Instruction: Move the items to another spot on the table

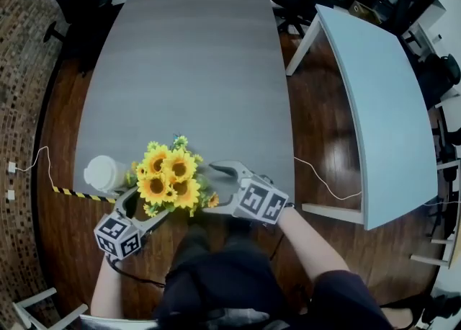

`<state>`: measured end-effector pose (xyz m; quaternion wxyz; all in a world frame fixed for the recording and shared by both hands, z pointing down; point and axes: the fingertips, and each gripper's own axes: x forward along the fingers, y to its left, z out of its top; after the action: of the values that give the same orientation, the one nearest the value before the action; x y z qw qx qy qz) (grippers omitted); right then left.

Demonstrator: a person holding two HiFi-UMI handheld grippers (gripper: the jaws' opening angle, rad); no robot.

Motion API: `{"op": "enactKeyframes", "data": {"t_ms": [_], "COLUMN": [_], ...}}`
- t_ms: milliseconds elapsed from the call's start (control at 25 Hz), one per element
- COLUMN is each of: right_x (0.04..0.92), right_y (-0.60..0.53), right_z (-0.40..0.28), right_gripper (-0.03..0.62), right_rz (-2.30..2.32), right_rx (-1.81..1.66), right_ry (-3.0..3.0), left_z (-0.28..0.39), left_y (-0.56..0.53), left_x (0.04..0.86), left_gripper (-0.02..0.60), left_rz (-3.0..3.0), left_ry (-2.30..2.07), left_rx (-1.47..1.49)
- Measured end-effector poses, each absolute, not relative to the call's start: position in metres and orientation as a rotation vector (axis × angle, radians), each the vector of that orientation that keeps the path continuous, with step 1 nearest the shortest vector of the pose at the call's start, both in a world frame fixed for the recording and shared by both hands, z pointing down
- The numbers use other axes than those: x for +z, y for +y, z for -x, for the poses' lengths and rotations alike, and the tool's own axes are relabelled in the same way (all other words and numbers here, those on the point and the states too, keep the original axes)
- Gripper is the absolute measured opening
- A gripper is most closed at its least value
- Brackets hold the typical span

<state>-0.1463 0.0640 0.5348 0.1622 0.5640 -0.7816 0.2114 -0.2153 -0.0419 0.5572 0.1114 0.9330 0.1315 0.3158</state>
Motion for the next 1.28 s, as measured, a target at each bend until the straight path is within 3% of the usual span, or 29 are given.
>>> {"op": "enactKeyframes", "data": {"t_ms": [600,840,920,1000,1040,1080,1120,1200,1280], "right_x": [0.465,0.442,0.439,0.436,0.434,0.429,0.423,0.404,0.379], "right_y": [0.098,0.117,0.124,0.132,0.135,0.138,0.140,0.146,0.150], "right_z": [0.151,0.165,0.176,0.187,0.191,0.193,0.195,0.195,0.192], "right_gripper": [0.475,0.472,0.434,0.414,0.354,0.326,0.290,0.125,0.011], "right_rz": [-1.582,-1.578,-1.525,-1.473,-1.462,-1.467,-1.485,-1.540,-1.620], "right_rx": [0.589,0.594,0.628,0.649,0.655,0.661,0.664,0.658,0.653], "right_ry": [-2.419,-2.557,-2.618,-2.660,-2.679,-2.698,-2.718,-2.777,-2.871], "left_z": [0.235,0.244,0.252,0.262,0.264,0.265,0.264,0.260,0.253], "left_y": [-0.030,-0.024,-0.025,-0.029,-0.029,-0.027,-0.024,-0.020,-0.017], "left_x": [0.443,0.400,0.391,0.388,0.385,0.380,0.374,0.363,0.354], "left_gripper": [0.456,0.451,0.389,0.162,0.071,0.022,-0.011,-0.009,-0.009], "left_rz": [-2.844,-2.777,-2.760,-2.767,-2.769,-2.765,-2.758,-2.762,-2.782], "left_ry": [0.143,-0.009,-0.128,-0.293,-0.340,-0.351,-0.340,-0.315,-0.270], "left_rx": [0.655,0.413,0.361,0.373,0.366,0.342,0.310,0.270,0.254]}}
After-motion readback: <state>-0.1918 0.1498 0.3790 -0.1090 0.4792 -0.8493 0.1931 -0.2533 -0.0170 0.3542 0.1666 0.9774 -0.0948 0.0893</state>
